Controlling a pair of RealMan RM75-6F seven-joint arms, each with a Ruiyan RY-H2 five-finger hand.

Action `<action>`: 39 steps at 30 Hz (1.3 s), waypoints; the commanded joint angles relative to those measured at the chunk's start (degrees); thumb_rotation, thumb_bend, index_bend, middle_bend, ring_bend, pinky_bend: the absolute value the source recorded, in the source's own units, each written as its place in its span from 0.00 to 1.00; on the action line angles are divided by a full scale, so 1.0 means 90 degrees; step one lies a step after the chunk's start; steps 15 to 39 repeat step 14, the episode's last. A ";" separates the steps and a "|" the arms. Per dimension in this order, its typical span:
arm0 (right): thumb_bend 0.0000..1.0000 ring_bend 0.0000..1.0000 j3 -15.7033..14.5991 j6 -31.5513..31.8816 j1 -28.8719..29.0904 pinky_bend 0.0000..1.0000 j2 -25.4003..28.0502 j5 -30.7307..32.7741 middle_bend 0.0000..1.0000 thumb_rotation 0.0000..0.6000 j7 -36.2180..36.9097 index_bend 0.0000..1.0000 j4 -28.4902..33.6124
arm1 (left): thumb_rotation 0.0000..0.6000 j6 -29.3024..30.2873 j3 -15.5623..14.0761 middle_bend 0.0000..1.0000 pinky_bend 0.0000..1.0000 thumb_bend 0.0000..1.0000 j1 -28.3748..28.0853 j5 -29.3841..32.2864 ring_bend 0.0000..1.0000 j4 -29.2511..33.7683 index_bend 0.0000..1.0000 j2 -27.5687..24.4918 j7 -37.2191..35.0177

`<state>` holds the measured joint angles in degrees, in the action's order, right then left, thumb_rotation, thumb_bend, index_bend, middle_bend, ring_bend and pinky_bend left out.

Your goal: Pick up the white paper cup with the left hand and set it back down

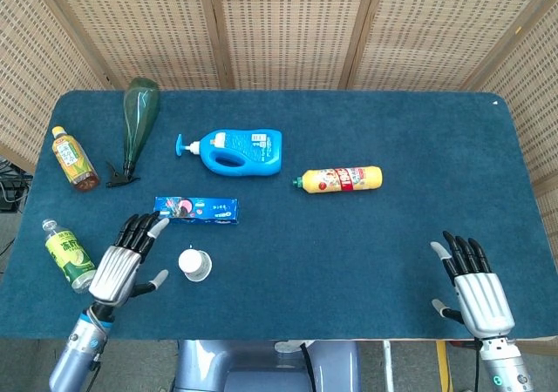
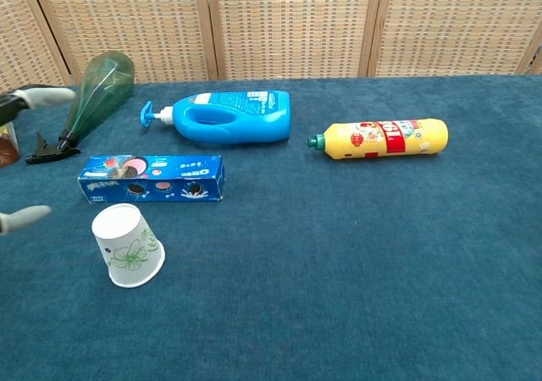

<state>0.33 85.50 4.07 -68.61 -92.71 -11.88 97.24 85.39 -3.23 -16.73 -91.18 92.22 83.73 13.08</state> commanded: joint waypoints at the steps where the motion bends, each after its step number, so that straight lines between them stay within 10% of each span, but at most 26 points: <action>1: 0.06 0.00 0.0008 0.0072 -0.0017 0.00 -0.0026 -0.0056 0.00 1.00 -0.0085 0.00 -0.0032 | 1.00 0.0569 -0.0162 0.00 0.00 0.29 0.0662 0.0172 0.00 0.0524 0.00 -0.0489 0.1720; 39: 0.06 0.00 0.0015 0.0210 -0.0049 0.00 -0.0140 -0.0174 0.00 1.00 -0.0170 0.00 -0.0123 | 1.00 0.0792 -0.0362 0.00 0.00 0.18 0.1250 0.0216 0.00 0.0862 0.00 -0.1248 0.1851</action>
